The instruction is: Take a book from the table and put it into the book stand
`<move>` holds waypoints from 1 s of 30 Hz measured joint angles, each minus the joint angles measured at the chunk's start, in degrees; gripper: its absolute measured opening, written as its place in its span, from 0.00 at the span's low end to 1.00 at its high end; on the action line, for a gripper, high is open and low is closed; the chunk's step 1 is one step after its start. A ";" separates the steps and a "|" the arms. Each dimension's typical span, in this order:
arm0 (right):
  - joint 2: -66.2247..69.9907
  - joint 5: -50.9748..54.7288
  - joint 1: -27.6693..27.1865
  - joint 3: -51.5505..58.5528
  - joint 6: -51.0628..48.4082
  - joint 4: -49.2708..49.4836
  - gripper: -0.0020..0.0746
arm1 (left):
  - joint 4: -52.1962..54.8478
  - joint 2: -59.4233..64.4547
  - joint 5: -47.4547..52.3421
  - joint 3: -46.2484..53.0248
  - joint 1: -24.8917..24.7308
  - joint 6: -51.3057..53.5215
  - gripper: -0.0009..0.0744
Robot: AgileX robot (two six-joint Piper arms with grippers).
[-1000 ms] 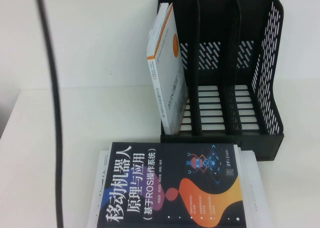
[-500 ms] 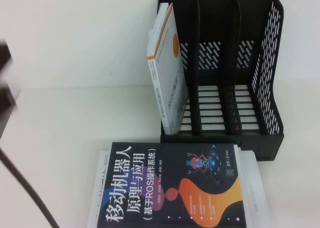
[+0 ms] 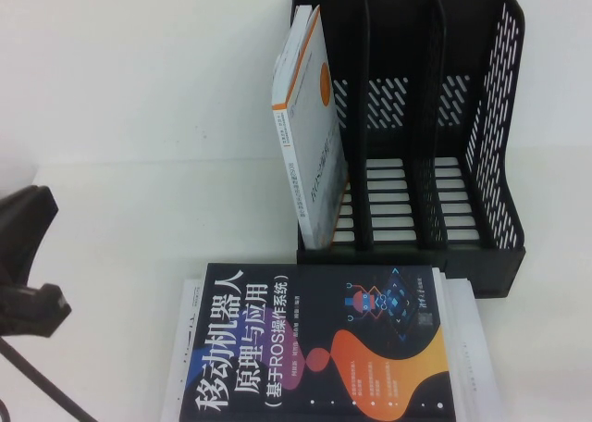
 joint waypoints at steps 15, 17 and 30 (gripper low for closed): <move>0.00 0.00 0.00 0.00 -0.22 0.10 0.03 | 0.45 -5.46 11.11 2.18 3.90 0.18 0.01; 0.00 0.00 0.00 0.00 -0.22 0.10 0.03 | 2.72 -9.54 12.19 3.27 7.62 2.10 0.01; 0.00 0.00 0.00 0.00 -0.22 0.20 0.03 | 4.34 -35.34 9.24 28.00 22.00 2.33 0.01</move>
